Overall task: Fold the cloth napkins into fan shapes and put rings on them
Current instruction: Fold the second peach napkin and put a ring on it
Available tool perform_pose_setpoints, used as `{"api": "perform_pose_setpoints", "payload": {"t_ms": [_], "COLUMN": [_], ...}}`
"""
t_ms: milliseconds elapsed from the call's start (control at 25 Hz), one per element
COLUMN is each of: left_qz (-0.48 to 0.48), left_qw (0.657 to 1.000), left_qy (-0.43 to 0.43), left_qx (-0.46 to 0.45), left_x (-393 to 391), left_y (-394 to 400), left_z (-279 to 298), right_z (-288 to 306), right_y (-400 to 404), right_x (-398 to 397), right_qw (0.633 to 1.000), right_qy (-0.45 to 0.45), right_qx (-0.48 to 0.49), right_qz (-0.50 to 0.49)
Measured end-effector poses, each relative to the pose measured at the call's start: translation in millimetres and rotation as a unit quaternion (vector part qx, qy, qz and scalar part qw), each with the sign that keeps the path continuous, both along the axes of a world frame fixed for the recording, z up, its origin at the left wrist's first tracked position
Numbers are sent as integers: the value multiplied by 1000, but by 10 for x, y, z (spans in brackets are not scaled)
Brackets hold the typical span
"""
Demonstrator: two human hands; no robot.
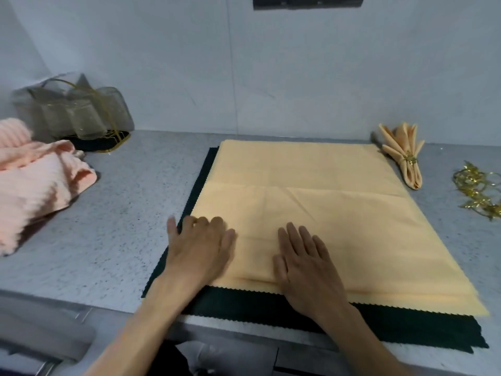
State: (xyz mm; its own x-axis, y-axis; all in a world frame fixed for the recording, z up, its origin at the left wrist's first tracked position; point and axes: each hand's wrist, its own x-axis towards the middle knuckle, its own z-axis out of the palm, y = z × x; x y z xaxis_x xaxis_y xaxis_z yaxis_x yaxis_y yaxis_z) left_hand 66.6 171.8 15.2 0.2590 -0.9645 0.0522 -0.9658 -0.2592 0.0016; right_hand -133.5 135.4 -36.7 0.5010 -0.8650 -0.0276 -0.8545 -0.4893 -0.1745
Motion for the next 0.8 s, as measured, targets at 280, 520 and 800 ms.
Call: {"api": "perform_pose_setpoints", "payload": {"t_ms": [280, 520, 800], "left_qz": [-111, -31, 3], "left_qw": [982, 970, 903], "left_qy": [79, 199, 400], "left_qx": [127, 134, -155], "left_x": [416, 981, 577], "left_y": [-1427, -1630, -1106], "left_z": [86, 105, 148], "right_z": [10, -112, 76], "right_y": [7, -8, -18], "right_x": [25, 37, -44], "right_qw": [1000, 998, 988], "right_qy": [-23, -53, -150], "right_qx": [0, -41, 37], "right_qz": [-1, -13, 0]}}
